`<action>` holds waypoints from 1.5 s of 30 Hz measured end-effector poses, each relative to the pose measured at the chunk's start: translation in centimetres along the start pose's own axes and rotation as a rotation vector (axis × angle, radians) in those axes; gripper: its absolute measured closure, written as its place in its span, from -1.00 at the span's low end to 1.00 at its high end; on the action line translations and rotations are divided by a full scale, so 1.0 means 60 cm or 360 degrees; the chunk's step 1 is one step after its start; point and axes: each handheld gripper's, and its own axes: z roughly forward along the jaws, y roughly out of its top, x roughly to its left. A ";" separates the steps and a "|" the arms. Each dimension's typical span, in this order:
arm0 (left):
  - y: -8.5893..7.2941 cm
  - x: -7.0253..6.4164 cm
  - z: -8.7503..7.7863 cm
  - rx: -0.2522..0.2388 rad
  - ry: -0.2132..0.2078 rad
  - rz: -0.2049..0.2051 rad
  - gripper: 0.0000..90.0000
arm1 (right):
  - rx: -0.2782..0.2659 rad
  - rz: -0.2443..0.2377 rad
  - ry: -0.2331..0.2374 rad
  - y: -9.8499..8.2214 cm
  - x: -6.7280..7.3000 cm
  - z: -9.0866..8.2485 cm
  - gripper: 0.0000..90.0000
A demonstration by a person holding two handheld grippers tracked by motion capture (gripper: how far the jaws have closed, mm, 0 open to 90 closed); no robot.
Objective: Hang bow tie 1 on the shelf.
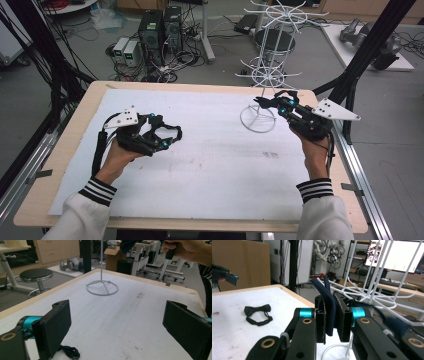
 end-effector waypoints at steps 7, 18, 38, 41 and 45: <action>0.000 -0.001 0.001 -0.0004 -0.0003 -0.0004 -0.81 | -0.0004 0.0049 -0.0003 -0.010 -0.002 0.005 0.79; 0.001 0.000 -0.003 0.0002 0.0000 -0.0002 -0.81 | 0.0017 0.0178 -0.0013 -0.033 -0.009 0.012 0.78; -0.004 -0.002 -0.028 -0.0051 0.0058 -0.0009 -0.81 | 0.0071 0.0328 -0.0047 -0.070 -0.003 0.024 0.76; -0.006 -0.003 -0.034 -0.0064 0.0078 -0.0010 -0.81 | 0.0092 0.0319 -0.0047 -0.068 0.003 0.026 0.75; -0.011 -0.003 -0.044 -0.0076 0.0115 -0.0003 -0.81 | 0.0155 0.0268 -0.0048 -0.067 0.013 0.029 0.71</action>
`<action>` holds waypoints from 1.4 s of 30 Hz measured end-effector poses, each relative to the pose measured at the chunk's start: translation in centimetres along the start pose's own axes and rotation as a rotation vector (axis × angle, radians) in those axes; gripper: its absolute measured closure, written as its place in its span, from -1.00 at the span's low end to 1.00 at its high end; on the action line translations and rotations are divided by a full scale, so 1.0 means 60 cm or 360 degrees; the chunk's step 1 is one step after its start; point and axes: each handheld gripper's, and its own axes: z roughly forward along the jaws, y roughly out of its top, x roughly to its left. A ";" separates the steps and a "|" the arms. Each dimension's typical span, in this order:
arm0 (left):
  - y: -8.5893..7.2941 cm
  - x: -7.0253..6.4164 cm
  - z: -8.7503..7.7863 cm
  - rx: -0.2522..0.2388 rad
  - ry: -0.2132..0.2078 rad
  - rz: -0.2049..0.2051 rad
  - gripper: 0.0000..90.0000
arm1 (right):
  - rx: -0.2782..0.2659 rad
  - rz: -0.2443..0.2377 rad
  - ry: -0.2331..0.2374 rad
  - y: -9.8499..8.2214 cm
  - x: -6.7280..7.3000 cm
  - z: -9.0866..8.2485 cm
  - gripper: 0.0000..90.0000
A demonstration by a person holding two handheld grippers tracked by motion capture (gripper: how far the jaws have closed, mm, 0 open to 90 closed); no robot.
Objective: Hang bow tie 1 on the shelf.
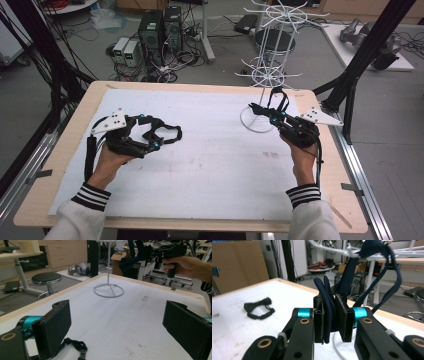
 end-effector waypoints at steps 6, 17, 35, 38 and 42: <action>-0.004 0.002 -0.014 -0.0024 0.0034 -0.0027 -0.81 | 0.0013 -0.0023 0.0007 -0.006 0.007 0.003 0.22; -0.009 0.004 -0.028 -0.0028 0.0067 -0.0043 -0.81 | 0.0038 0.0000 -0.0050 -0.030 0.017 -0.016 -0.75; -0.028 0.018 -0.057 -0.0100 0.0128 -0.0065 -0.81 | -0.0099 -0.0165 0.0072 -0.064 0.063 -0.043 -0.75; -0.030 0.019 -0.058 -0.0092 0.0124 -0.0053 -0.81 | -0.0112 -0.0159 0.0096 -0.069 0.066 -0.042 -0.75; -0.030 0.016 -0.057 -0.0092 0.0118 -0.0038 -0.81 | -0.0113 -0.0135 0.0107 -0.072 0.065 -0.041 -0.75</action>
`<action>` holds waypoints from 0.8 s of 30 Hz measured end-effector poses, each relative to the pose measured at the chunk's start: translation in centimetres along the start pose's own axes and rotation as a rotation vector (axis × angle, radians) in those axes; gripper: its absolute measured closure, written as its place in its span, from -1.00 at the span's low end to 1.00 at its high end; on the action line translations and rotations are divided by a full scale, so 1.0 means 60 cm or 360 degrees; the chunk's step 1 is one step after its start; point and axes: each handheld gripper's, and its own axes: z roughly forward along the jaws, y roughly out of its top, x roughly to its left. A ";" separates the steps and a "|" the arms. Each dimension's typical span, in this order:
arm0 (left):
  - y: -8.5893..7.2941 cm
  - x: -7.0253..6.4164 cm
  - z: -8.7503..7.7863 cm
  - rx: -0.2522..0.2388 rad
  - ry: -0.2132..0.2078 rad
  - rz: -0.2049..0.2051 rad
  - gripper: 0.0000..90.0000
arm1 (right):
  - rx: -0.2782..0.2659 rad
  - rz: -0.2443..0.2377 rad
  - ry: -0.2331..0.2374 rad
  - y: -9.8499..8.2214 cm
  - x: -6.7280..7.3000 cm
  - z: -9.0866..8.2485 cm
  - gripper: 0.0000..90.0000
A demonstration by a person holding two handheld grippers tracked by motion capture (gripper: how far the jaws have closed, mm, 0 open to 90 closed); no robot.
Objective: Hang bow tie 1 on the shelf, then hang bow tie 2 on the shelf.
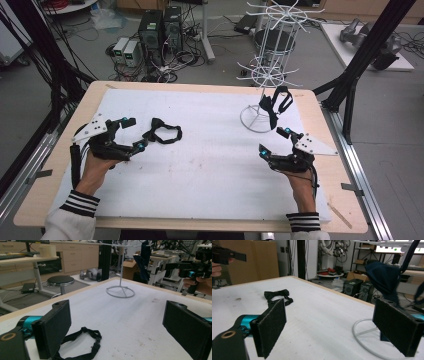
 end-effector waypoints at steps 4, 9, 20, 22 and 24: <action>0.000 0.000 0.001 -0.0001 0.0000 0.0001 -0.81 | -0.0018 0.0012 0.0018 0.000 0.000 0.000 -0.75; -0.002 0.001 0.003 0.0006 -0.0003 0.0001 -0.81 | -0.0015 0.0020 0.0014 -0.002 0.001 -0.001 -0.75; -0.006 0.003 0.005 0.0017 0.0002 -0.0007 -0.81 | -0.0019 0.0023 0.0009 -0.004 0.000 -0.003 -0.75; -0.005 0.003 0.006 0.0019 0.0002 -0.0003 -0.81 | -0.0025 0.0029 0.0007 -0.004 0.000 -0.004 -0.75; -0.003 0.004 0.006 0.0019 0.0000 -0.0001 -0.81 | -0.0025 0.0023 0.0007 -0.004 0.000 -0.004 -0.75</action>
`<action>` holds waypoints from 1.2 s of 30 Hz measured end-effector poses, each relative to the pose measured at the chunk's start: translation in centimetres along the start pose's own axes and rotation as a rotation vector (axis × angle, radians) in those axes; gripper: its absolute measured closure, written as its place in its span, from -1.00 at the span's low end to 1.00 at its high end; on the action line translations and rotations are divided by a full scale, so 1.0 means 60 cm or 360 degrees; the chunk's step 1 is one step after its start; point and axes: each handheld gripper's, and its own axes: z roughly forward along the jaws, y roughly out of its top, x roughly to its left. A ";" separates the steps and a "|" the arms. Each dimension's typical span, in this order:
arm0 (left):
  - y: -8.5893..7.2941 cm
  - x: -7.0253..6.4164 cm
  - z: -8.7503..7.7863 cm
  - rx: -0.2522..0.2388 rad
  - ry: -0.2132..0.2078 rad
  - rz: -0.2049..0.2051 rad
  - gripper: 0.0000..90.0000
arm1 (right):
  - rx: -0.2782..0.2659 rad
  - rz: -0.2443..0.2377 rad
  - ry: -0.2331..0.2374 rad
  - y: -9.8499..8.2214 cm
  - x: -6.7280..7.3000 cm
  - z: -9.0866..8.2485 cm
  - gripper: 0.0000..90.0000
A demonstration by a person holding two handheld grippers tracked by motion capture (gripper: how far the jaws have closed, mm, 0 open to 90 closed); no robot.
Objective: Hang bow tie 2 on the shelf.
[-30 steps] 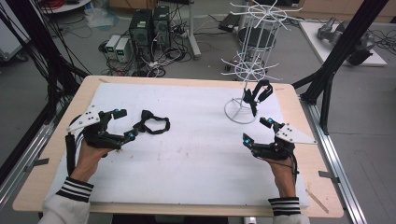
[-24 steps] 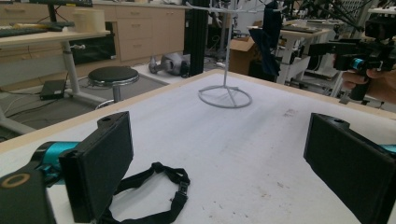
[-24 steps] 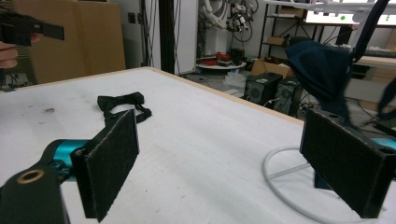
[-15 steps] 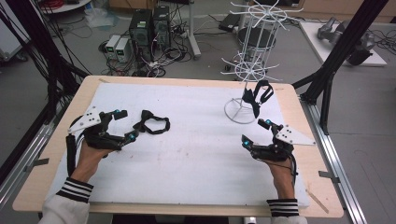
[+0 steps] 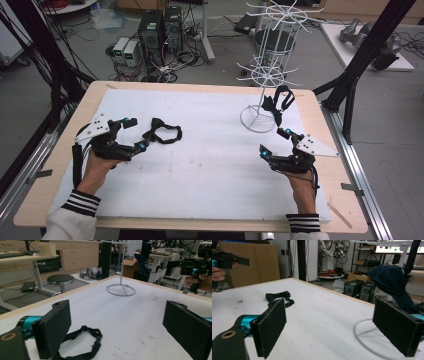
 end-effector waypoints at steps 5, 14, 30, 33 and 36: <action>0.004 0.005 0.001 0.0017 0.0015 0.0002 -0.81 | -0.0002 0.0001 -0.0011 0.000 -0.001 0.000 -0.75; 0.017 0.016 0.004 0.0080 0.0030 0.0013 -0.80 | -0.0010 0.0015 0.0002 0.000 -0.003 -0.003 -0.75; 0.040 0.048 0.021 0.0311 0.0068 -0.0003 -0.80 | -0.0025 0.0014 0.0024 0.000 0.002 -0.002 -0.75; 0.042 0.054 0.027 0.0367 0.0069 0.0000 -0.80 | -0.0027 0.0025 0.0028 0.001 0.003 -0.004 -0.75; 0.043 0.060 0.034 0.0440 0.0065 -0.0004 -0.80 | -0.0031 0.0025 0.0022 0.001 0.002 -0.005 -0.75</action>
